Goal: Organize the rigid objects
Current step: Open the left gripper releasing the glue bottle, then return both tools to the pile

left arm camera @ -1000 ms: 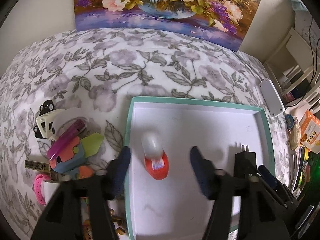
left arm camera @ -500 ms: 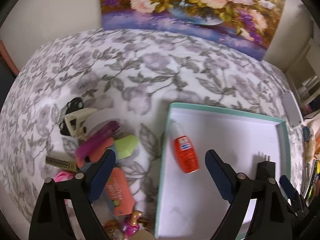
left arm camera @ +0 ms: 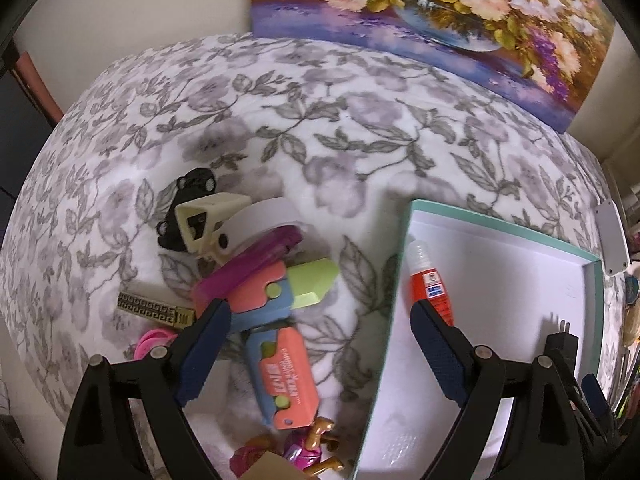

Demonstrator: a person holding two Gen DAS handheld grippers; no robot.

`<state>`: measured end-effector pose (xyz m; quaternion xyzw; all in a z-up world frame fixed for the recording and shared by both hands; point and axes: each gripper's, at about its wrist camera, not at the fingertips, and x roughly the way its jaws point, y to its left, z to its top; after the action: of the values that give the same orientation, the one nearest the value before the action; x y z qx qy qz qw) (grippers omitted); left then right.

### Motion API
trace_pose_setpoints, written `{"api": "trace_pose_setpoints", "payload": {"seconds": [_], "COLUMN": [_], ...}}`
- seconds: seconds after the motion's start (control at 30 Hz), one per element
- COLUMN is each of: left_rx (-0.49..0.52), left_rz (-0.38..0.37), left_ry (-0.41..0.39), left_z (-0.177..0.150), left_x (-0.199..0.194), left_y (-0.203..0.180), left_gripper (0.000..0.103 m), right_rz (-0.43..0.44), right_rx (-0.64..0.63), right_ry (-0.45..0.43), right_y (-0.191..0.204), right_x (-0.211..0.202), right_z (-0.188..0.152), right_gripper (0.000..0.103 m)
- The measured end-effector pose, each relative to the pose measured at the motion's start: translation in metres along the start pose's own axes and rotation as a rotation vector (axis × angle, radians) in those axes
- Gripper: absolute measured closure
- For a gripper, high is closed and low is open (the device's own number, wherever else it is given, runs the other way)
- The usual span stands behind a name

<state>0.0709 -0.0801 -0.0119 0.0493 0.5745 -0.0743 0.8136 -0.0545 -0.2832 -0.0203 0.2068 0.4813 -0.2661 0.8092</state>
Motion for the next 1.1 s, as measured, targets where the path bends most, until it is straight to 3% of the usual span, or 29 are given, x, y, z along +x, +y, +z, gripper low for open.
{"api": "trace_pose_setpoints", "payload": {"seconds": [0.2, 0.33, 0.5, 0.63, 0.73, 0.83, 1.1], "left_rx": [-0.021, -0.038, -0.051, -0.071, -0.109, -0.129, -0.142], "left_rz": [0.018, 0.023, 0.059, 0.071, 0.069, 0.075, 0.056], "left_ry": [-0.042, -0.065, -0.105, -0.138, -0.174, -0.201, -0.166], "left_z": [0.003, 0.005, 0.006, 0.005, 0.005, 0.003, -0.007], "left_x": [-0.014, -0.02, -0.036, -0.053, -0.07, -0.081, -0.079], "left_y": [0.013, 0.022, 0.038, 0.056, 0.074, 0.09, 0.117], "left_gripper": [0.009, 0.007, 0.007, 0.007, 0.007, 0.007, 0.007], "right_rz": [0.046, 0.125, 0.122, 0.253, 0.255, 0.316, 0.36], "right_rx": [-0.013, -0.013, -0.063, -0.06, -0.115, -0.11, -0.237], "right_ry": [-0.02, -0.057, -0.096, -0.085, -0.102, -0.101, -0.053], "right_y": [0.006, 0.013, 0.03, 0.046, 0.065, 0.078, 0.13], "right_x": [-0.009, -0.02, -0.032, -0.036, -0.045, -0.054, -0.064], "right_z": [0.0, 0.0, 0.0, -0.004, -0.008, -0.012, -0.032], "right_gripper": [0.0, 0.0, 0.0, 0.0, 0.0, 0.0, 0.0]}}
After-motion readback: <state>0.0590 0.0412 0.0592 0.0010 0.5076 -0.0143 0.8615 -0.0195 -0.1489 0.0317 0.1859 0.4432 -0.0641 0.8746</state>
